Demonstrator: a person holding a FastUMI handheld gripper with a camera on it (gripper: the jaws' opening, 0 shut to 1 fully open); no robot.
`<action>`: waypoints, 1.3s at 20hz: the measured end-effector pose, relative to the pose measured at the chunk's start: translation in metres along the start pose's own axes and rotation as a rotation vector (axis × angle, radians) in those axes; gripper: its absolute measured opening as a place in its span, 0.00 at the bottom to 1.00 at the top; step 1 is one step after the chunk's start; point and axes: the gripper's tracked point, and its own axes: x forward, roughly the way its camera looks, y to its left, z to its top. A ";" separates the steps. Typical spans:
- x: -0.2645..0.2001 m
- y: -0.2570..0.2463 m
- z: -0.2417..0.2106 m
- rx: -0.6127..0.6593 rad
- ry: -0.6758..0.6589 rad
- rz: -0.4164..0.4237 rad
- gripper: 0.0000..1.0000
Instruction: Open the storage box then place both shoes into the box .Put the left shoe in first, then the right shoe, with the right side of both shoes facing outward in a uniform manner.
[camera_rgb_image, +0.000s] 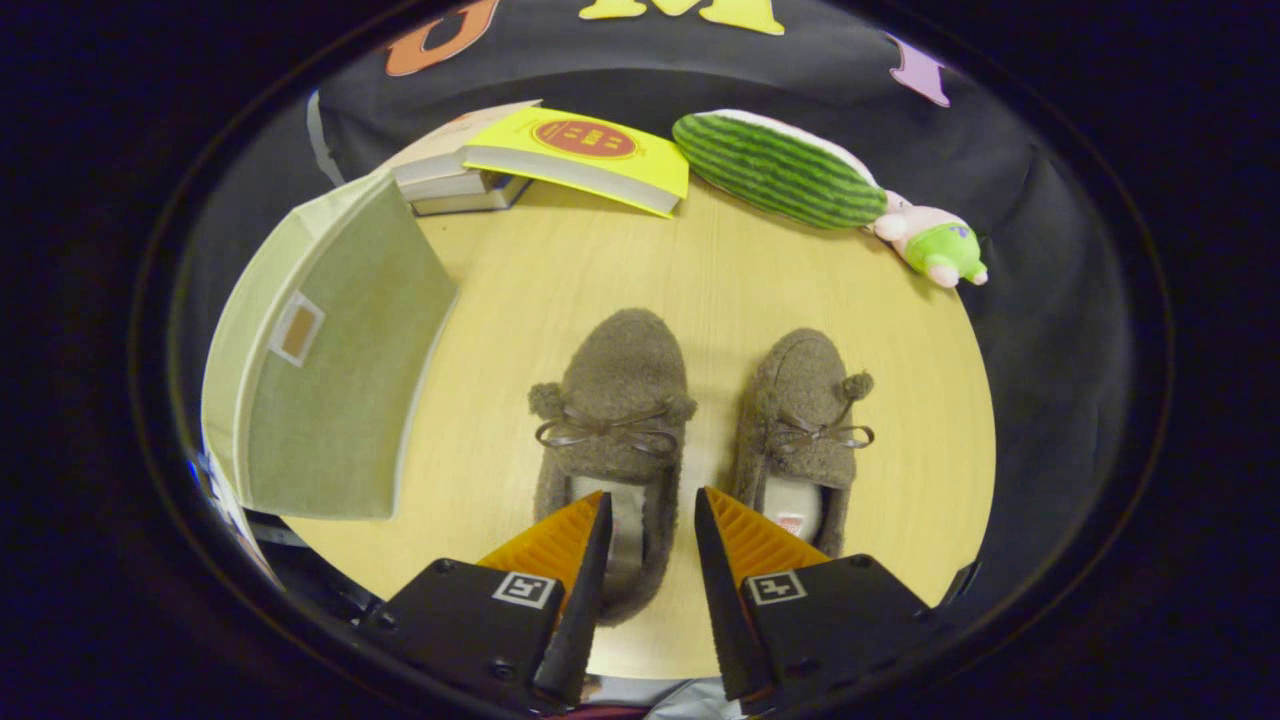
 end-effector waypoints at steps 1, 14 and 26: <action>0.007 0.000 -0.001 0.005 0.015 0.003 0.50; -0.015 0.016 0.006 0.218 0.057 0.153 0.06; -0.167 0.105 0.078 0.247 -0.111 0.217 0.06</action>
